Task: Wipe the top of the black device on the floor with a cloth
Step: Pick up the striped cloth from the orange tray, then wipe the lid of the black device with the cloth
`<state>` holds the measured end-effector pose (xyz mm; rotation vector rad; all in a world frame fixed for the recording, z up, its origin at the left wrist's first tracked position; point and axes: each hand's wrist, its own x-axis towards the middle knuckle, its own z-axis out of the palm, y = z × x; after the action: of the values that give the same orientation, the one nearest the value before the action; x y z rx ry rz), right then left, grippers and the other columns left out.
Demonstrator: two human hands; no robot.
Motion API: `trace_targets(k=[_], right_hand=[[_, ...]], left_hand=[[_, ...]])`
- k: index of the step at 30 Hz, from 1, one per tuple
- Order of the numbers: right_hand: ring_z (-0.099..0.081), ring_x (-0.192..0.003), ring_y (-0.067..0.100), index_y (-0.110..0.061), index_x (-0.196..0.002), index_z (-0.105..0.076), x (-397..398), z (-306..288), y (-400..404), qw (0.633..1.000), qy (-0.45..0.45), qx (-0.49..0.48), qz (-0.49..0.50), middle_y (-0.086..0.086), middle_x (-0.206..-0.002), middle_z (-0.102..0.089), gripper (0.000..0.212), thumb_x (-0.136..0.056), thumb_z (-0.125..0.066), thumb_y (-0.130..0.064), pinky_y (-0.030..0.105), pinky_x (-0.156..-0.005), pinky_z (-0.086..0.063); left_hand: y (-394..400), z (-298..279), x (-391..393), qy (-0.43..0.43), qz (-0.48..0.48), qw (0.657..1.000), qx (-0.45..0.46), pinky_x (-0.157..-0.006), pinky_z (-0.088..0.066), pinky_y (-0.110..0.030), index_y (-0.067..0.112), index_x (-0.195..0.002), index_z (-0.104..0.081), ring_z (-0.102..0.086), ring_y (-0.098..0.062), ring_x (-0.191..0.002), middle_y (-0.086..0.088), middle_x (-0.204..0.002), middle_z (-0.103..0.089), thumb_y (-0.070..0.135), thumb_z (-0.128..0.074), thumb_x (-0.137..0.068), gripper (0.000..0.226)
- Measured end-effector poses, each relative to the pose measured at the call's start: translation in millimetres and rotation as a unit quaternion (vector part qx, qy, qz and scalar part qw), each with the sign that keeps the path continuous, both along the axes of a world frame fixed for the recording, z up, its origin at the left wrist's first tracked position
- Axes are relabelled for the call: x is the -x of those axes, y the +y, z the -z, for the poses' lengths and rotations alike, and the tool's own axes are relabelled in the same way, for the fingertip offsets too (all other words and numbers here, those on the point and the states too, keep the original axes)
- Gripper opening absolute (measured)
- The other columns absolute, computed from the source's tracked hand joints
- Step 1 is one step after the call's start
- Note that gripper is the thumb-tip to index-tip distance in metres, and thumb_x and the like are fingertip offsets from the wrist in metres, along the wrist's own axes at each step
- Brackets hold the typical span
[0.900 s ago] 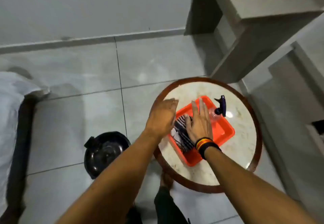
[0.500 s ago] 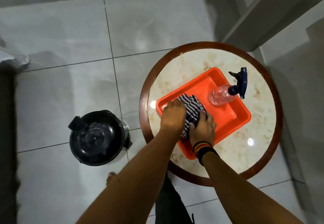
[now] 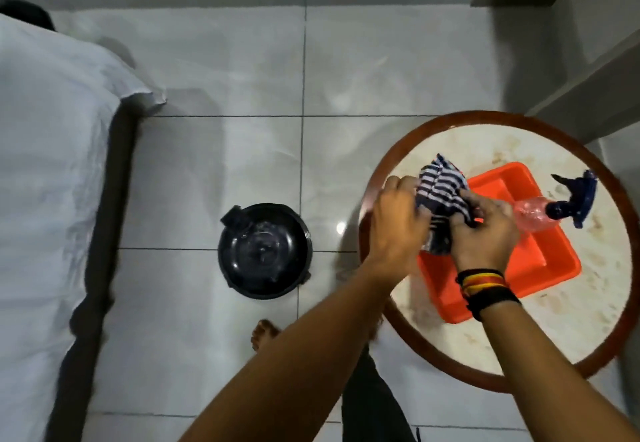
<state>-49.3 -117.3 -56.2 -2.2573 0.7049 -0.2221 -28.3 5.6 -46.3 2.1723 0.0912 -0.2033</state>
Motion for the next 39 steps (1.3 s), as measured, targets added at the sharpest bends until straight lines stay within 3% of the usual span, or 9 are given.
trace_targets(k=[6,13,18,21,24,30,35,37,39], right_hand=[[-0.059,-0.106,0.028,-0.011,-0.111,-0.076,-20,4,144,0.983,-0.031,-0.008,-0.183,0.014,-0.108,-0.061,0.042,-0.078,-0.059,0.008,0.026,-0.101,-0.044],[-0.051,-0.114,0.027,-0.011,-0.117,-0.073,12,152,266,0.922,0.12,0.031,-0.368,0.008,-0.114,-0.059,0.047,-0.082,-0.051,0.011,0.027,-0.103,-0.041],[-0.045,-0.131,0.036,-0.011,-0.131,-0.063,18,250,296,0.874,0.174,0.088,-0.446,0.014,-0.137,-0.054,0.05,-0.085,-0.052,0.005,0.042,-0.113,-0.038],[-0.018,-0.155,0.034,-0.018,-0.151,-0.04,30,282,309,0.846,0.162,0.184,-0.473,0.013,-0.167,-0.024,0.055,-0.098,-0.051,-0.029,0.054,-0.124,-0.016],[0.0,-0.158,0.033,-0.017,-0.16,-0.017,43,305,320,0.822,0.145,0.24,-0.495,0.013,-0.171,-0.004,0.075,-0.099,-0.035,-0.056,0.062,-0.124,-0.002],[0.002,-0.158,0.034,-0.018,-0.162,-0.005,36,339,345,0.81,0.141,0.303,-0.483,0.015,-0.171,0.0,0.074,-0.101,-0.027,-0.055,0.067,-0.123,-0.002],[-0.003,-0.158,0.028,-0.022,-0.162,-0.006,43,337,315,0.671,0.078,0.308,-0.67,0.009,-0.172,-0.004,0.066,-0.105,-0.03,-0.046,0.062,-0.124,-0.008],[-0.001,-0.158,0.027,-0.028,-0.162,-0.006,46,334,290,0.687,0.11,0.304,-0.651,0.006,-0.172,-0.003,0.065,-0.105,-0.03,-0.046,0.065,-0.123,-0.009],[0.003,-0.158,0.029,-0.032,-0.161,-0.004,35,336,290,0.778,0.162,0.29,-0.534,0.006,-0.172,0.001,0.064,-0.104,-0.028,-0.048,0.067,-0.123,-0.003]], left_hand=[[134,8,36,0.002,-0.216,0.975,0.042,-0.091,-0.054,-0.03,0.014,-0.123,-0.061,-0.06,-0.017,-0.106,-0.004,-0.121,-0.06,0.011,-0.072,-0.087,0.038],[245,149,112,0.158,-0.345,0.923,0.06,-0.088,-0.063,-0.039,0.013,-0.121,-0.059,-0.066,-0.019,-0.103,-0.005,-0.112,-0.063,0.006,-0.078,-0.087,0.04],[293,247,143,0.185,-0.261,0.942,-0.104,-0.11,-0.051,-0.048,0.012,-0.138,-0.054,-0.055,-0.031,-0.128,-0.013,-0.139,-0.057,0.007,-0.073,-0.087,0.054],[319,284,145,0.233,-0.138,0.942,-0.198,-0.129,-0.004,-0.053,0.01,-0.164,-0.007,-0.001,-0.04,-0.16,-0.019,-0.173,-0.004,0.037,-0.087,-0.078,0.121],[336,311,135,0.259,-0.036,0.944,-0.201,-0.123,0.02,-0.057,0.004,-0.159,0.025,0.035,-0.039,-0.153,-0.02,-0.166,0.036,0.073,-0.085,-0.057,0.165],[338,342,122,0.229,-0.033,0.951,-0.205,-0.118,0.024,-0.059,-0.004,-0.16,0.014,0.028,-0.043,-0.155,-0.026,-0.168,0.026,0.098,-0.045,-0.041,0.168],[341,341,125,0.234,-0.026,0.95,-0.208,-0.113,0.035,-0.054,0.002,-0.159,0.022,0.03,-0.043,-0.154,-0.024,-0.167,0.03,0.104,-0.047,-0.045,0.168],[341,337,122,0.246,-0.019,0.947,-0.205,-0.112,0.036,-0.053,0.007,-0.156,0.029,0.034,-0.041,-0.153,-0.022,-0.166,0.035,0.095,-0.069,-0.046,0.172],[343,336,119,0.259,-0.017,0.944,-0.203,-0.112,0.035,-0.053,0.007,-0.158,0.028,0.035,-0.04,-0.152,-0.021,-0.165,0.036,0.091,-0.076,-0.043,0.176]])
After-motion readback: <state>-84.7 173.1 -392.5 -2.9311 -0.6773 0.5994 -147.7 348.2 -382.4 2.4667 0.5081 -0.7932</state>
